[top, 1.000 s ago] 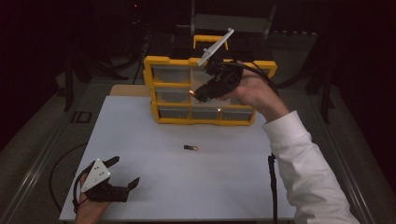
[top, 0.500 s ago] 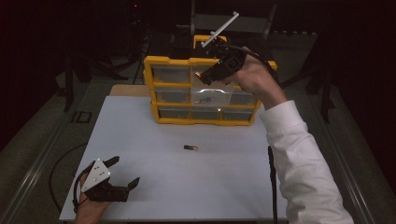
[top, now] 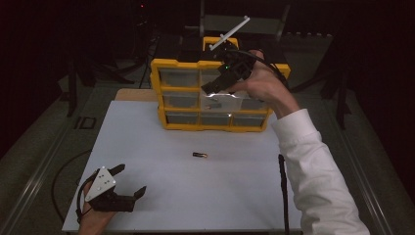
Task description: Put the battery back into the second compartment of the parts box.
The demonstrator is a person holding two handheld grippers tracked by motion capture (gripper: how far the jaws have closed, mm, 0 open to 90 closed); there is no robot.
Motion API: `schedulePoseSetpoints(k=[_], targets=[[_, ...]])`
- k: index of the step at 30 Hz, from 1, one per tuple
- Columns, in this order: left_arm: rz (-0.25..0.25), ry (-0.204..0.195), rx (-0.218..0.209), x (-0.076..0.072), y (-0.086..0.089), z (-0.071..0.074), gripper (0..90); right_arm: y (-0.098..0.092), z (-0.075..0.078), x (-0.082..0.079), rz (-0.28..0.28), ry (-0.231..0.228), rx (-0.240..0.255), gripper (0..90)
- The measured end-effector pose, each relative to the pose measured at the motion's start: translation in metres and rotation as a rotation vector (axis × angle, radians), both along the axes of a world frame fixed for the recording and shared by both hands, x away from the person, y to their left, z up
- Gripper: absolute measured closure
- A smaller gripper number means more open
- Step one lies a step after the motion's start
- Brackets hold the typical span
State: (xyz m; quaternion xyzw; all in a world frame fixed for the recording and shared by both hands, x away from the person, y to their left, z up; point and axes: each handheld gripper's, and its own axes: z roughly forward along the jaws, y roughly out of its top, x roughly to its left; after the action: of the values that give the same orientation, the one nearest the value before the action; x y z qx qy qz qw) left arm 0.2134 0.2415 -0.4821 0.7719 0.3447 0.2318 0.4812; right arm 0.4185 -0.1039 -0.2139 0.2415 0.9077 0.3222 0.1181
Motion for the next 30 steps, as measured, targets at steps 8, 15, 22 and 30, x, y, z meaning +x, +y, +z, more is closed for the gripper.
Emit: schedulePoseSetpoints(k=[8,15,22,30], targets=[[-0.001,-0.001,0.000,0.000,0.000,0.000,0.2,0.006,0.001,-0.020,0.071,0.008,0.016,14.7],[0.000,-0.002,-0.002,0.000,0.000,0.001,0.2,0.006,0.001,-0.036,0.123,0.018,0.043,16.6],[-0.004,-0.001,0.001,0.000,0.000,0.000,0.2,0.003,-0.009,-0.046,0.140,0.029,0.040,18.6],[-0.002,-0.002,-0.008,0.000,-0.001,0.000,0.2,0.004,-0.025,-0.052,0.164,0.036,0.021,19.1]])
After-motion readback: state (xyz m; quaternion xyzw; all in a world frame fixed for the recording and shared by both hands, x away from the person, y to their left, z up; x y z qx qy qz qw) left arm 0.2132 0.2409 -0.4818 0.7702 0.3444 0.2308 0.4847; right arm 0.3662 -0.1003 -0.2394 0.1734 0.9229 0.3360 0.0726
